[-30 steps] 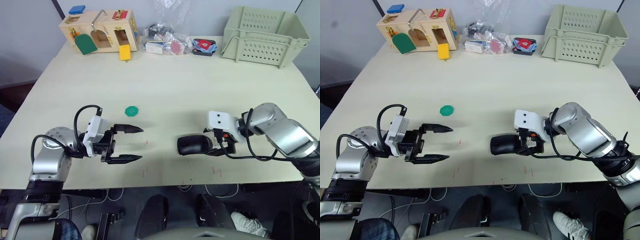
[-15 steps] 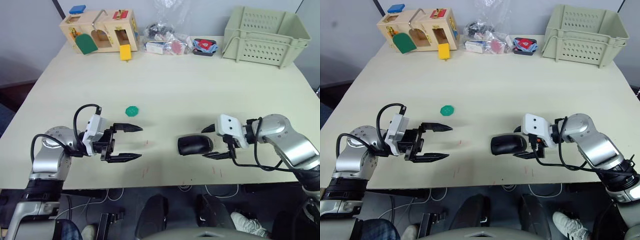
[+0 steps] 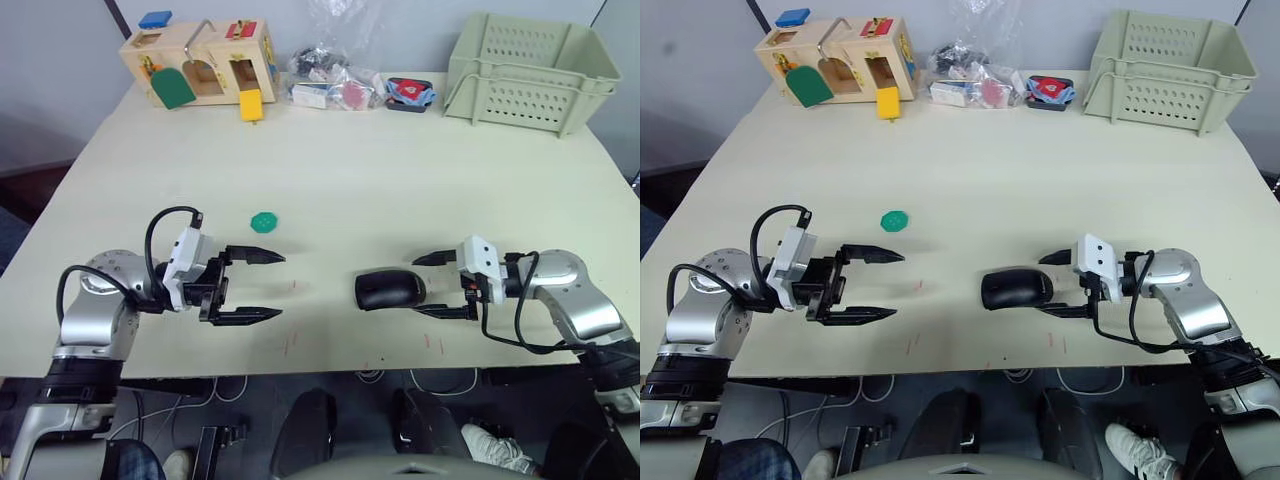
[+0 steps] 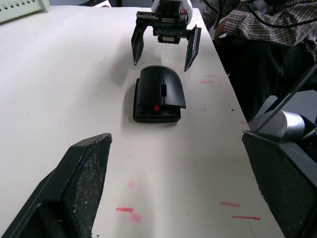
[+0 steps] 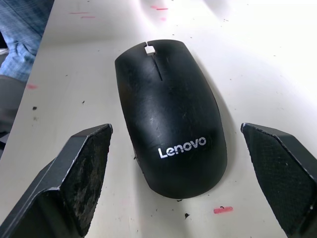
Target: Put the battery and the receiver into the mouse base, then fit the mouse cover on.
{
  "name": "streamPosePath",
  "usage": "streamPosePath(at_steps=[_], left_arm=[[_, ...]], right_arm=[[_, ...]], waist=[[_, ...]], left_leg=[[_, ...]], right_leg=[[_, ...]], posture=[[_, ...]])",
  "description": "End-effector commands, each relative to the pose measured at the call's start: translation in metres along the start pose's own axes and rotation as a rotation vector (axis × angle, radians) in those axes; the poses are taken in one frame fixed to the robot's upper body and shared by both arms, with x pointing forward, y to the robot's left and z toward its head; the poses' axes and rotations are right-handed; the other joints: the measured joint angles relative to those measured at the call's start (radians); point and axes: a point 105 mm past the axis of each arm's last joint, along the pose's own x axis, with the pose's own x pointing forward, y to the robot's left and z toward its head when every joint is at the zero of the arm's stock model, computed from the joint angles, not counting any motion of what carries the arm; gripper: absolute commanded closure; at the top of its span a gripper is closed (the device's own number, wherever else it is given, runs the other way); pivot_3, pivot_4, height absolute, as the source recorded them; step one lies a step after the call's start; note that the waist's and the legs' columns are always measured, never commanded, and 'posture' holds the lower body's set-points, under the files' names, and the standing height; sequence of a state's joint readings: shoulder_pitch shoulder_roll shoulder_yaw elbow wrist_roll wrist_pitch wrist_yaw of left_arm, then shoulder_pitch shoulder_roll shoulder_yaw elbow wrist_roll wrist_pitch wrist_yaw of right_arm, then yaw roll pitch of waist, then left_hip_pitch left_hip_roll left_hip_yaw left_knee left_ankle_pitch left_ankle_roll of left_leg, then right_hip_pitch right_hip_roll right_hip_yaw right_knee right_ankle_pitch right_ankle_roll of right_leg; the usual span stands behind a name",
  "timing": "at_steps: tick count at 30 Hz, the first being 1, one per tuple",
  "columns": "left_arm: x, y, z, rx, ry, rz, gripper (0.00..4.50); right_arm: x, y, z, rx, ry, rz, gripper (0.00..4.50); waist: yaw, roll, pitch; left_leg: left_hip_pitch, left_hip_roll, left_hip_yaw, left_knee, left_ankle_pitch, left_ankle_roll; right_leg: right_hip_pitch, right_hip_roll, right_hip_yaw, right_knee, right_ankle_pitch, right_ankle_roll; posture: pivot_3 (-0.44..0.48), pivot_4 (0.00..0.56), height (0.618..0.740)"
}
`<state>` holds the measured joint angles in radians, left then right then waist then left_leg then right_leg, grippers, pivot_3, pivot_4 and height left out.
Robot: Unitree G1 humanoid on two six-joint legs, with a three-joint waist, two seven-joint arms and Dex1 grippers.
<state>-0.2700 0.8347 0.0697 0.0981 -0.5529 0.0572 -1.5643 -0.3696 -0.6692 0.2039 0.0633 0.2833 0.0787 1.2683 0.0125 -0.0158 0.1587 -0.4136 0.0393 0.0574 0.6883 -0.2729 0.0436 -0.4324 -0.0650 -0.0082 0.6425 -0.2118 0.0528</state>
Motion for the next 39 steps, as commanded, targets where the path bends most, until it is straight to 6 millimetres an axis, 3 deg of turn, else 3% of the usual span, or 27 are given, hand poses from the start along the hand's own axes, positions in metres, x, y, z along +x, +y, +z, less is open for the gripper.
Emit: streamPosePath(at_steps=[1,11,29,30,32,34,39], left_arm=[[-0.003,-0.002,0.011,0.045,-0.003,-0.032,0.00],[-0.002,-0.001,0.012,0.044,-0.002,-0.033,0.00],[-0.001,-0.001,0.012,0.040,-0.004,-0.030,0.00],[-0.001,-0.001,0.012,0.040,-0.004,-0.030,0.00],[-0.001,-0.001,0.012,0.039,-0.004,-0.030,0.00],[-0.001,-0.002,0.012,0.039,-0.005,-0.030,0.00],[0.000,-0.001,0.011,0.039,-0.007,-0.029,0.00]], right_arm=[[-0.003,-0.005,0.007,-0.055,-0.024,-0.004,0.10],[0.003,-0.011,0.004,-0.067,-0.027,-0.004,0.10],[0.008,-0.005,0.001,-0.061,-0.004,0.049,0.10],[0.009,-0.005,0.000,-0.062,-0.003,0.050,0.62],[0.009,-0.005,0.000,-0.063,-0.001,0.050,1.09],[0.009,-0.005,0.000,-0.065,0.000,0.049,2.16],[0.006,-0.007,0.001,-0.076,0.009,0.040,2.19]], waist=[[0.000,0.000,0.000],[-0.001,0.000,0.000],[0.000,0.000,0.000],[0.000,0.000,0.000],[0.000,0.000,0.000],[0.000,0.000,0.000],[0.000,0.000,0.000]], left_leg=[[0.000,0.000,0.000,0.000,0.000,0.000],[0.000,0.000,0.000,0.000,0.000,0.000],[0.000,0.000,0.000,0.000,0.000,-0.001],[0.000,0.000,0.000,0.000,0.000,-0.001],[0.000,0.000,0.000,0.000,0.000,-0.001],[0.000,0.000,0.000,0.000,0.000,-0.001],[0.000,0.000,0.000,0.000,0.000,-0.001]], right_leg=[[0.000,0.000,0.000,0.000,0.000,0.000],[0.000,0.000,0.000,0.000,0.000,0.000],[0.000,0.000,0.000,0.000,0.000,0.000],[0.000,0.000,0.000,0.000,0.000,0.000],[0.000,0.000,0.000,0.000,0.000,0.000],[0.000,0.000,0.000,0.000,0.000,0.000],[0.000,0.000,0.000,0.000,0.000,0.000]], posture=[[0.000,0.150,0.740],[0.000,0.150,0.740],[0.000,0.150,0.740],[0.000,0.150,0.740],[0.000,0.150,0.740],[0.000,0.150,0.740],[0.000,0.150,0.740]])
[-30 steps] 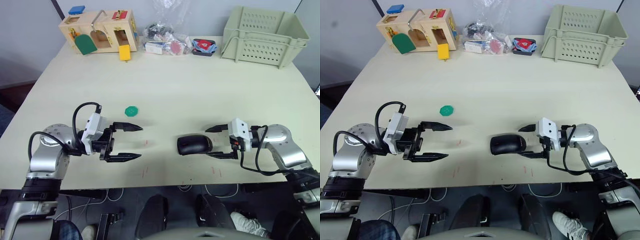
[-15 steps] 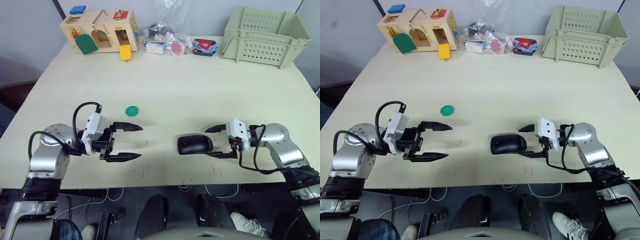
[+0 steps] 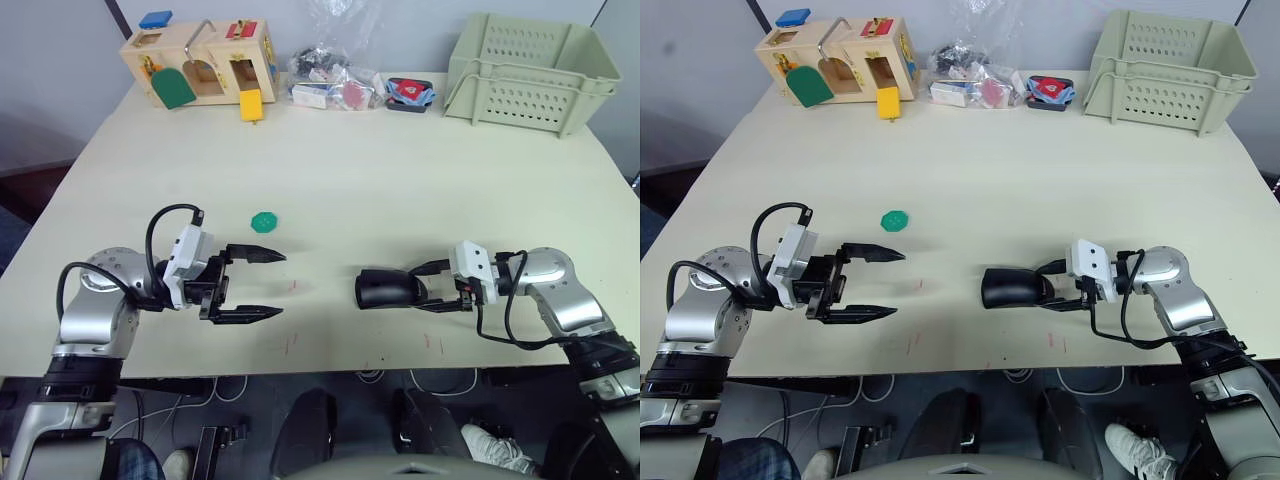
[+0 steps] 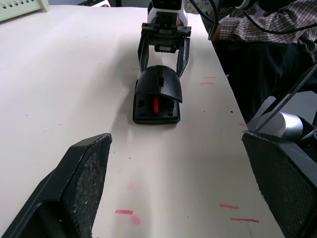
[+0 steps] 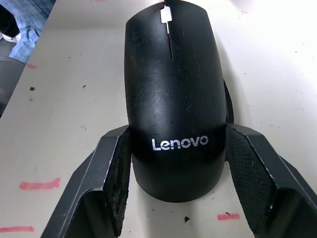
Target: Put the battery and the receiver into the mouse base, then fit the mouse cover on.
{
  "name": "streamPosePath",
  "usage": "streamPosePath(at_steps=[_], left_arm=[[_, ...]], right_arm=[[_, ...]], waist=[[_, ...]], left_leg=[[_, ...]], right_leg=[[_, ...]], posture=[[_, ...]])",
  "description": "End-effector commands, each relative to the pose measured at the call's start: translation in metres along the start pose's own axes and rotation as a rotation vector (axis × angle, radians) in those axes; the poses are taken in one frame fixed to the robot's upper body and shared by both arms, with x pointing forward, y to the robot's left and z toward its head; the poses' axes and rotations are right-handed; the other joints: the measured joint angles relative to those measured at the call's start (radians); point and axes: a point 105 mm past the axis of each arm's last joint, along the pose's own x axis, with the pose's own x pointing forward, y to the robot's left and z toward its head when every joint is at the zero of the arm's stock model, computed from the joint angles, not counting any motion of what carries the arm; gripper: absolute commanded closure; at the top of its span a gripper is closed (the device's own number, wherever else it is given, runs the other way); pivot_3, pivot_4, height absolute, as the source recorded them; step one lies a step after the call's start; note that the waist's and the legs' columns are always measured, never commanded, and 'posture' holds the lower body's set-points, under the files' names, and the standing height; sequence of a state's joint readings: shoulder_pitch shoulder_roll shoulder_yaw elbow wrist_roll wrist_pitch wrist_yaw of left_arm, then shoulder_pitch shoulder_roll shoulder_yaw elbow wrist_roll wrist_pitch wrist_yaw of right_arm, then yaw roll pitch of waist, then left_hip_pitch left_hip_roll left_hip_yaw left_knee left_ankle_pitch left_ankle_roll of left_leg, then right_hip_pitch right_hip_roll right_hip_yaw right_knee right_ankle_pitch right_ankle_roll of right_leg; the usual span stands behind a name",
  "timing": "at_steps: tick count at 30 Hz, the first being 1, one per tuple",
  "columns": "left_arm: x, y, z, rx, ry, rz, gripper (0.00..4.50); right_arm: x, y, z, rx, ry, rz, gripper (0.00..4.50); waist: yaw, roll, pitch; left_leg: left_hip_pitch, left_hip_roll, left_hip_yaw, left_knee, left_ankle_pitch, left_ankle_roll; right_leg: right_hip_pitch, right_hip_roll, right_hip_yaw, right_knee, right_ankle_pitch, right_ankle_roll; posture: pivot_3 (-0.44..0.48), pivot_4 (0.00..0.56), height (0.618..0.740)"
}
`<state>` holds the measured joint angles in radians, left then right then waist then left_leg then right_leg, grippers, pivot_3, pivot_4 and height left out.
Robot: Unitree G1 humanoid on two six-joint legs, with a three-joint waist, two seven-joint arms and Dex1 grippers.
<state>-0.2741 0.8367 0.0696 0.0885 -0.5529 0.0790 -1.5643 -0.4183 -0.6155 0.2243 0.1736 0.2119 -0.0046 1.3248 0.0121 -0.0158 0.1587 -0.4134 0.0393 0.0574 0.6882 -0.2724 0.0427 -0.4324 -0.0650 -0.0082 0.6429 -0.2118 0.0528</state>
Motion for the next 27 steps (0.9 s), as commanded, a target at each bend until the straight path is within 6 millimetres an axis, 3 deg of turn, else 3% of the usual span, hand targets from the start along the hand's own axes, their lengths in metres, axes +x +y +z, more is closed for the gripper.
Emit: streamPosePath(at_steps=[1,6,19,22,27], left_arm=[[-0.001,-0.001,0.009,0.048,-0.008,-0.024,0.00],[-0.001,0.000,0.009,0.050,-0.008,-0.022,0.00],[-0.003,0.001,0.006,0.055,-0.005,-0.023,0.00],[-0.003,0.001,0.006,0.055,-0.006,-0.021,0.00],[-0.003,0.000,0.005,0.055,-0.007,-0.020,0.00]], right_arm=[[-0.006,-0.004,0.011,-0.045,-0.010,-0.011,2.19],[-0.011,-0.005,0.024,-0.050,-0.013,-0.023,2.19],[-0.002,0.002,0.060,-0.062,0.240,-0.039,2.19],[-0.001,-0.001,0.060,-0.095,0.373,-0.040,2.19],[0.003,-0.001,0.066,-0.090,0.432,-0.037,2.19]], waist=[[0.000,0.000,0.000],[0.000,0.000,0.000],[0.000,0.000,0.000],[0.000,0.000,0.000],[0.001,0.000,0.000]], left_leg=[[0.000,0.000,0.000,0.000,0.000,0.000],[0.000,0.000,0.000,0.000,0.000,0.000],[0.000,0.000,0.000,0.000,0.000,-0.001],[0.000,0.000,0.000,0.000,0.000,-0.001],[-0.001,0.000,0.000,0.000,0.000,-0.001]], right_leg=[[0.000,0.000,0.000,0.000,0.000,0.000],[0.000,0.000,0.000,0.000,0.000,0.000],[0.000,0.000,0.000,0.001,0.000,0.000],[0.000,0.000,0.000,0.000,0.000,0.000],[0.000,0.000,0.000,0.000,0.000,0.000]], posture=[[0.000,0.150,0.740],[0.000,0.150,0.740],[0.000,0.150,0.740],[0.000,0.150,0.740],[0.000,0.150,0.740]])
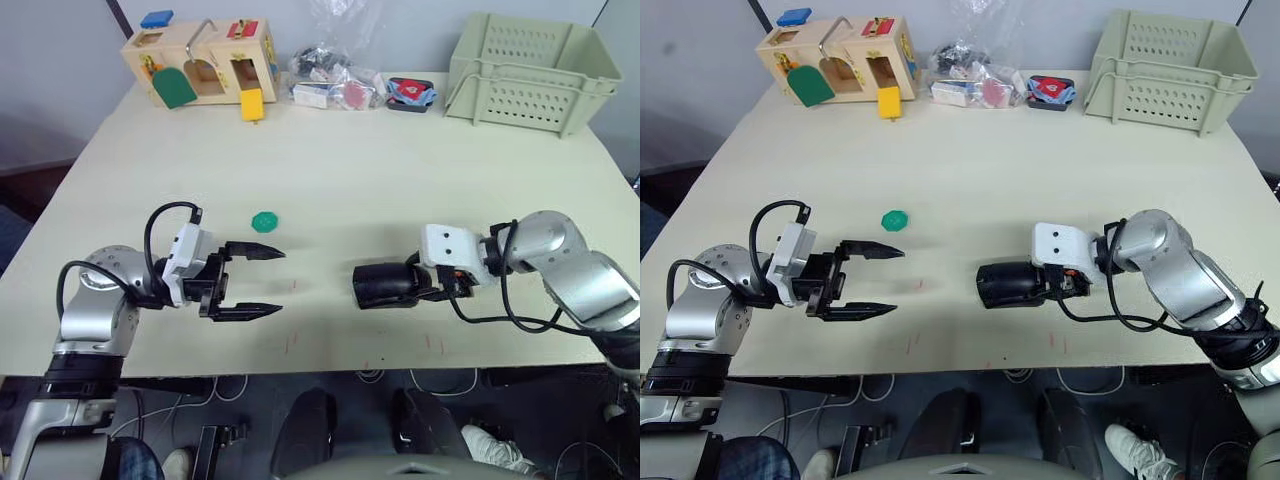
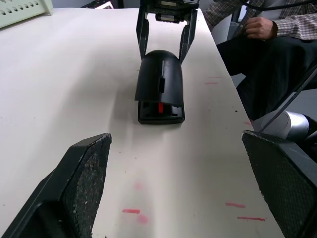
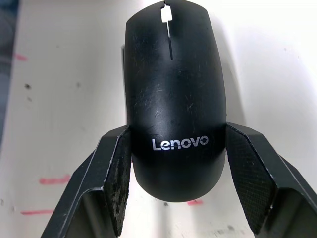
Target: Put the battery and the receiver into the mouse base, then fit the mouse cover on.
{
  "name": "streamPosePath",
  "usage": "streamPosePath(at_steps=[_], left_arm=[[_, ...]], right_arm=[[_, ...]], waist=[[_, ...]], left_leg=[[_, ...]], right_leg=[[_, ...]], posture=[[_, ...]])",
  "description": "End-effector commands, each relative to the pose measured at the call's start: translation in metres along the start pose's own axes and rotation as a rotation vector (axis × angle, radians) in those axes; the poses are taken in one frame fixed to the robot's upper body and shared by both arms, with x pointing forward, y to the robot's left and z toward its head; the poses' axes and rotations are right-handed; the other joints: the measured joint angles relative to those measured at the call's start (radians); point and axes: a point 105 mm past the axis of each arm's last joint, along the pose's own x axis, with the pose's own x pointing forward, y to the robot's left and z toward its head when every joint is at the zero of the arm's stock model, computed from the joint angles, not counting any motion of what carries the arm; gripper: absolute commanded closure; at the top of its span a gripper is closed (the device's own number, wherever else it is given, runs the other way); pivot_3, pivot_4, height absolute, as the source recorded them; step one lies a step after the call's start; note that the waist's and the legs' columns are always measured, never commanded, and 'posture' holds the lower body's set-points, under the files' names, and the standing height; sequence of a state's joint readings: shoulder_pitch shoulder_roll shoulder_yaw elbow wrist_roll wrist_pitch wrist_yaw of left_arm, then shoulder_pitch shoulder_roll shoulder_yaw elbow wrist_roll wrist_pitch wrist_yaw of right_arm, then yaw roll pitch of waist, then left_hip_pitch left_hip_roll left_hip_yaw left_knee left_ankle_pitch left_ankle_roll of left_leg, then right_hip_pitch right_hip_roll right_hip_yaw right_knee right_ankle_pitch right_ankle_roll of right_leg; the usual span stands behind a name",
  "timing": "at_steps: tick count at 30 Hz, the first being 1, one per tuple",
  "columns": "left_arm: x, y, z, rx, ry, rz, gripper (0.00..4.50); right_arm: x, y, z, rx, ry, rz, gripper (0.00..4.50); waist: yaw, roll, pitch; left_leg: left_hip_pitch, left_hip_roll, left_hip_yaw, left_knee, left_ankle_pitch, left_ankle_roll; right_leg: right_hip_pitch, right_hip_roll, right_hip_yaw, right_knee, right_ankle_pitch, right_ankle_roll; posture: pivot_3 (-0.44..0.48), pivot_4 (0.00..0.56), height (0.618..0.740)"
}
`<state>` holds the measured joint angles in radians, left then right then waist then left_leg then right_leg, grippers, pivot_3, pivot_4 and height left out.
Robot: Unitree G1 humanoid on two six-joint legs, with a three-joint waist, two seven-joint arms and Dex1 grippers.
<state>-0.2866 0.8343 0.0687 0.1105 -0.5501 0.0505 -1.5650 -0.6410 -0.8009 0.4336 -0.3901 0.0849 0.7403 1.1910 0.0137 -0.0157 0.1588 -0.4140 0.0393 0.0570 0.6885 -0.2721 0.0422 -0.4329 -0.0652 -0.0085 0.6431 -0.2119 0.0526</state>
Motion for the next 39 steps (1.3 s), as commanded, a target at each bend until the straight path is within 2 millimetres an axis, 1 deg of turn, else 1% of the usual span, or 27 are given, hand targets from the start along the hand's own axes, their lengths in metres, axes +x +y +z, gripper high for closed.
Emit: streamPosePath(at_steps=[1,6,13,20,27,39], left_arm=[[-0.002,-0.002,0.005,0.033,-0.005,-0.029,0.00],[-0.002,-0.003,0.004,0.034,-0.006,-0.028,0.00],[-0.005,-0.004,0.003,0.030,0.001,-0.021,0.00],[-0.005,-0.005,0.002,0.029,0.000,-0.017,0.00],[-0.004,-0.005,0.002,0.027,-0.002,-0.015,0.00],[-0.002,-0.007,0.002,0.023,-0.008,-0.014,0.00]], right_arm=[[-0.003,0.001,0.009,-0.029,0.032,-0.004,2.19],[0.003,0.000,0.011,-0.039,0.071,-0.003,2.19],[0.009,-0.002,0.008,-0.001,0.115,-0.005,2.19],[0.009,-0.006,0.005,0.014,0.149,-0.024,2.19],[0.007,-0.002,0.002,0.015,0.179,0.006,2.19],[0.005,-0.002,0.006,0.054,0.199,0.013,2.19]], waist=[[-0.001,0.000,0.000],[-0.002,0.000,0.000],[-0.002,0.000,0.000],[-0.001,0.000,0.000],[-0.001,0.000,0.000],[-0.002,0.000,0.000]], left_leg=[[0.000,0.000,0.000,0.000,0.000,0.000],[0.000,0.000,0.000,0.000,0.000,0.000],[0.000,0.000,0.000,0.000,0.000,0.000],[0.000,0.000,0.000,0.000,0.000,0.000],[0.000,0.000,0.000,0.000,0.000,0.000],[0.000,0.000,0.000,0.000,0.000,0.000]], right_leg=[[0.000,0.000,0.000,0.000,0.000,0.000],[0.000,0.000,0.000,0.000,0.000,0.000],[0.000,0.000,0.000,0.000,0.000,0.000],[0.000,0.000,0.000,0.000,0.000,0.000],[0.000,0.000,0.000,0.000,0.000,0.000],[0.000,0.000,0.000,0.000,0.000,0.000]], posture=[[0.000,0.150,0.740],[0.000,0.150,0.740],[0.000,0.150,0.740],[0.000,0.150,0.740],[0.000,0.150,0.740],[0.000,0.150,0.740]])
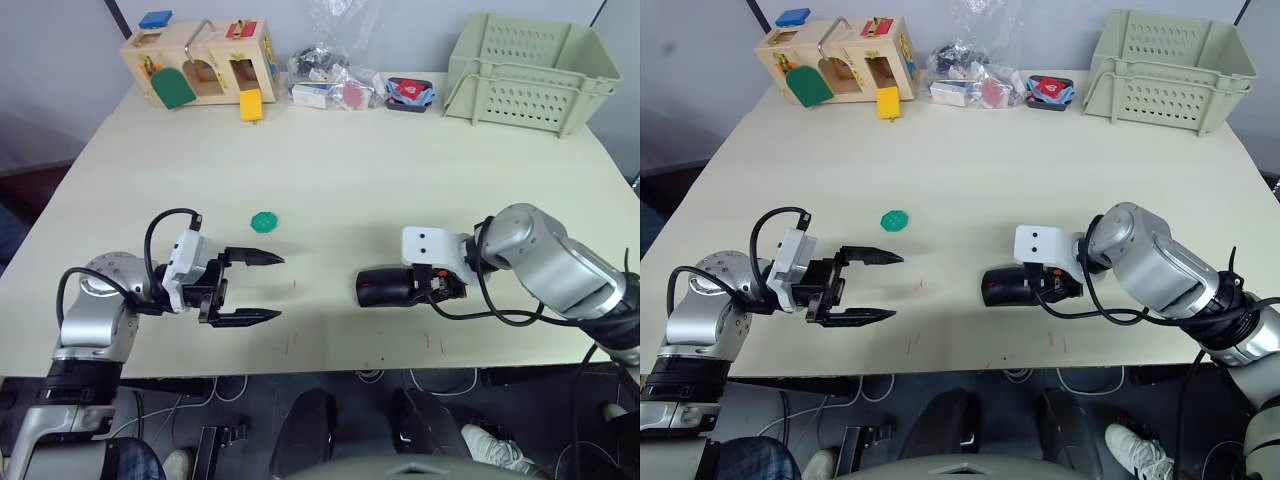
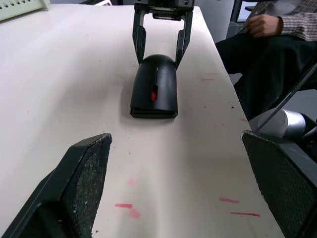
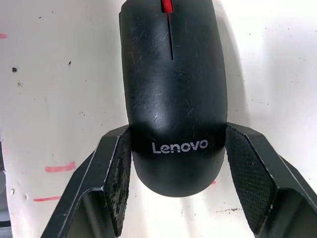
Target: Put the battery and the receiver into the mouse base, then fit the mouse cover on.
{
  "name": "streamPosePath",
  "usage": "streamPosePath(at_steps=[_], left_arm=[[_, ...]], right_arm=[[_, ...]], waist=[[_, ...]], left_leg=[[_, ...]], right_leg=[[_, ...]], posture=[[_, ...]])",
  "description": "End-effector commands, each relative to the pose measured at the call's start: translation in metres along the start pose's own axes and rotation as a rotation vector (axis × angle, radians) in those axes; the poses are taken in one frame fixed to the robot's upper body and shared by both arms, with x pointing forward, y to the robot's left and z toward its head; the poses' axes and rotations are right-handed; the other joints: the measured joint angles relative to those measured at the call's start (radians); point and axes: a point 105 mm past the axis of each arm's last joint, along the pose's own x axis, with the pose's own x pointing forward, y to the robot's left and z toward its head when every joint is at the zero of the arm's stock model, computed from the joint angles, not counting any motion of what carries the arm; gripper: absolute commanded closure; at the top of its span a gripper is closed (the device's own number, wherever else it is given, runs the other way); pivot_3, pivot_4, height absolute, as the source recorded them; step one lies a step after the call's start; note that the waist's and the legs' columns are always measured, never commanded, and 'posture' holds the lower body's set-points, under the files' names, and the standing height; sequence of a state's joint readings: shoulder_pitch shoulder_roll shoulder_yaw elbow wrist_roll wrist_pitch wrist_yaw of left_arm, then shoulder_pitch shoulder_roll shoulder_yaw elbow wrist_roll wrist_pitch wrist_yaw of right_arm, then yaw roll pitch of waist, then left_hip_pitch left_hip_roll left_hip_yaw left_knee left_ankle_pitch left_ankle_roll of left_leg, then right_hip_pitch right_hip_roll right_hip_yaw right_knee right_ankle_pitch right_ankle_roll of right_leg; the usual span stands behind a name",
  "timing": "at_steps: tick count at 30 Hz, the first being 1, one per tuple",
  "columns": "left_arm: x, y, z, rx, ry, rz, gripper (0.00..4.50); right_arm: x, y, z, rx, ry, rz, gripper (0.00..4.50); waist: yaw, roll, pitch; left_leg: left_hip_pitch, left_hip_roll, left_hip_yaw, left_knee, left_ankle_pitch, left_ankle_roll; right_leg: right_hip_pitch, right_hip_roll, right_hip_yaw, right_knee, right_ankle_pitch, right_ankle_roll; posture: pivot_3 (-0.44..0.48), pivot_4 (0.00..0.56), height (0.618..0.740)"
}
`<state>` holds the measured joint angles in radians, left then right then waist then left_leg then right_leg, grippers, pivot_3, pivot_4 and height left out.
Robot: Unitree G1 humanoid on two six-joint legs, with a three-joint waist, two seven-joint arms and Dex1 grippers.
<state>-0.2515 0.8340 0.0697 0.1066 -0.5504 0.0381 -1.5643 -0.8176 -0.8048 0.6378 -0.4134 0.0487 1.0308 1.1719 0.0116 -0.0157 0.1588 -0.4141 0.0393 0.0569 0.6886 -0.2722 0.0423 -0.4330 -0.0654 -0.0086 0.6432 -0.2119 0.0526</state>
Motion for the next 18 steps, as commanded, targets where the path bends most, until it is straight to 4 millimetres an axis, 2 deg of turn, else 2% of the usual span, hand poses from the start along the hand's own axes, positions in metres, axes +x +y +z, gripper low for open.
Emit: streamPosePath(at_steps=[1,18], left_arm=[[-0.0016,-0.0015,0.0085,0.042,-0.011,-0.013,0.00],[-0.0003,-0.0029,0.0096,0.040,-0.010,-0.009,0.00]], right_arm=[[-0.0049,-0.0011,0.0061,-0.020,-0.001,-0.013,2.19],[-0.0003,-0.0038,-0.0016,-0.025,0.021,-0.020,2.19]], waist=[[0.000,0.000,0.000],[0.000,0.000,0.000]], left_leg=[[0.000,0.000,0.000,0.000,0.000,0.000],[0.000,0.000,0.000,0.000,0.000,0.000]], right_leg=[[0.000,0.000,0.000,0.000,0.000,0.000],[0.000,0.000,0.000,0.000,0.000,0.000]], posture=[[0.000,0.150,0.740],[0.000,0.150,0.740]])
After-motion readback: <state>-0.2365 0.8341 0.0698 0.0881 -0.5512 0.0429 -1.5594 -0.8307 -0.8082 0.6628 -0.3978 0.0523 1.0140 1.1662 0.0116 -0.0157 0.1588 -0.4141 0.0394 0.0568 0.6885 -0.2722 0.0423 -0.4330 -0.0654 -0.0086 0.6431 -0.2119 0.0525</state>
